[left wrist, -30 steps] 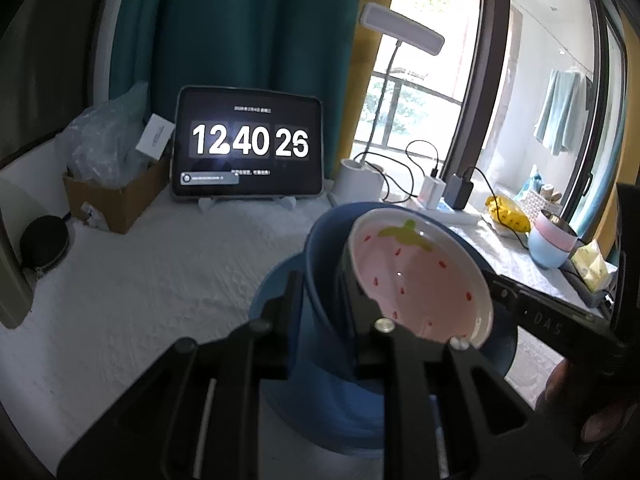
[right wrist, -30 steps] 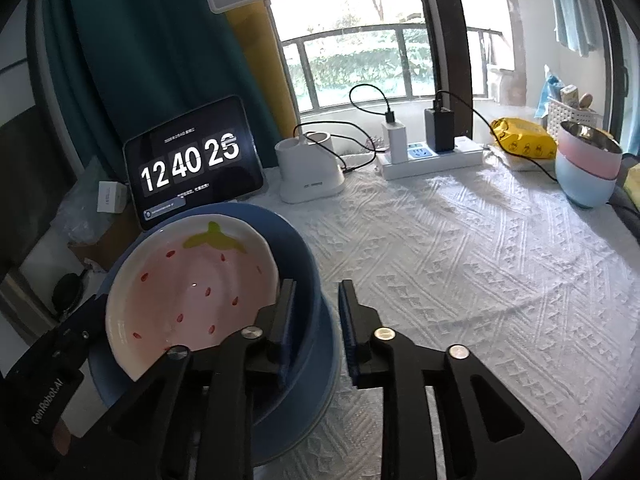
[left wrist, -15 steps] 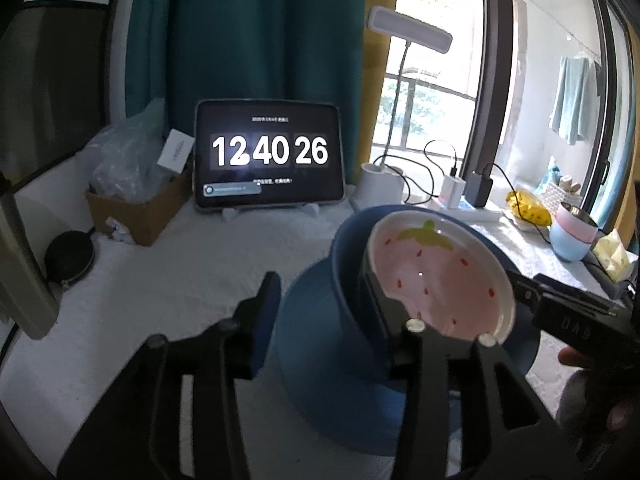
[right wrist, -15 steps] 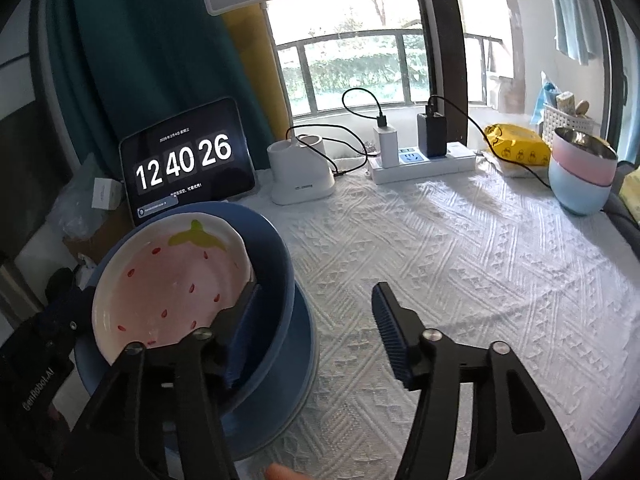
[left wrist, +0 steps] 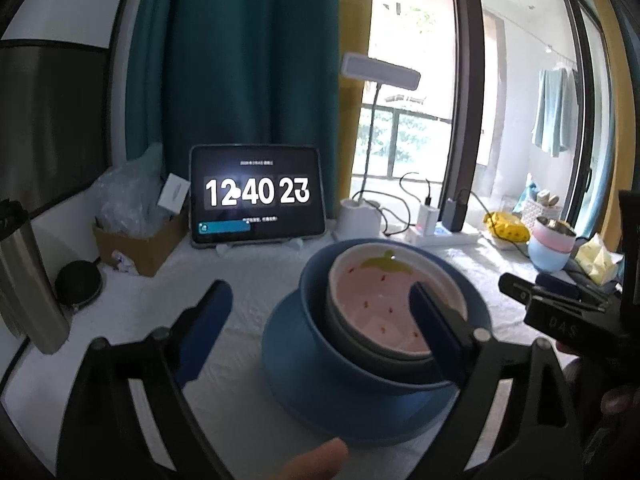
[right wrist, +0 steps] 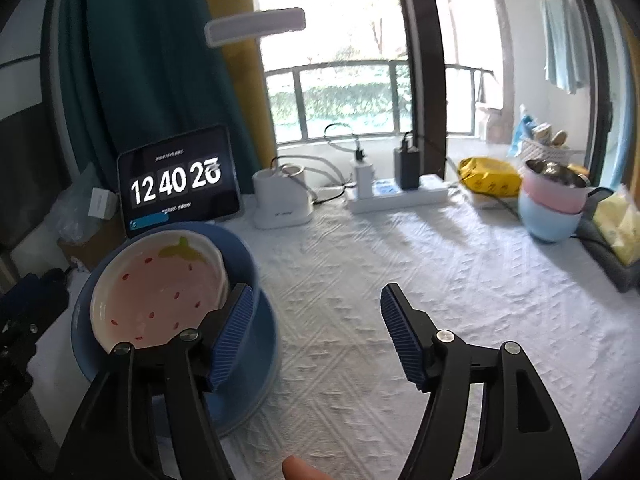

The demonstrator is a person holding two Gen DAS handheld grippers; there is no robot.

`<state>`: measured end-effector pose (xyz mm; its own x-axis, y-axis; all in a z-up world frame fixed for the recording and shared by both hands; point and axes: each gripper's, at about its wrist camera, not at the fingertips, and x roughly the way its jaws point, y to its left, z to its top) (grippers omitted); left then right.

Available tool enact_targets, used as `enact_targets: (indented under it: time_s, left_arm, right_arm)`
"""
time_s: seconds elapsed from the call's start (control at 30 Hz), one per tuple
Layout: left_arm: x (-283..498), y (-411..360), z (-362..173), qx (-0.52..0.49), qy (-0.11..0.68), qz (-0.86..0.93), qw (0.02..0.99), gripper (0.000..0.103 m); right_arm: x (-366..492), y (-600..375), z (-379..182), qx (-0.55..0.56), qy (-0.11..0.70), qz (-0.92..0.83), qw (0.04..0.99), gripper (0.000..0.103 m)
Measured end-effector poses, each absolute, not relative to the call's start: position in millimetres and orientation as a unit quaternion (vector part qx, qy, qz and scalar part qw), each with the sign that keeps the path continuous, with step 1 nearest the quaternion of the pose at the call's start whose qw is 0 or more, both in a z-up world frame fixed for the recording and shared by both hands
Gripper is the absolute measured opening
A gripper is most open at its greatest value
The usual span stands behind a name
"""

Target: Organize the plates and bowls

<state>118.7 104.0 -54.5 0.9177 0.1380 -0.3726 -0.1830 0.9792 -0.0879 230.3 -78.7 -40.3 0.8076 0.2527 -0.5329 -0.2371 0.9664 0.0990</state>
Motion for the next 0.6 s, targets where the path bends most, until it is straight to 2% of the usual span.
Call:
enact_targets:
  time_s: [0.43,0.6]
  left_arm:
    - [78.6,94.4,-35.8,-0.106,0.136,0.083,0.982,0.091]
    - [66.9,80.9,-31.0,-0.085,0.130,0.084,0.984,0.091]
  right_arm:
    - [194.0,-117.3,-14.8,-0.019,0.243,0.115,0.963,0.071]
    - [177.8,-131.8,-2.9,-0.013,0.228,0.100,0.968,0.071]
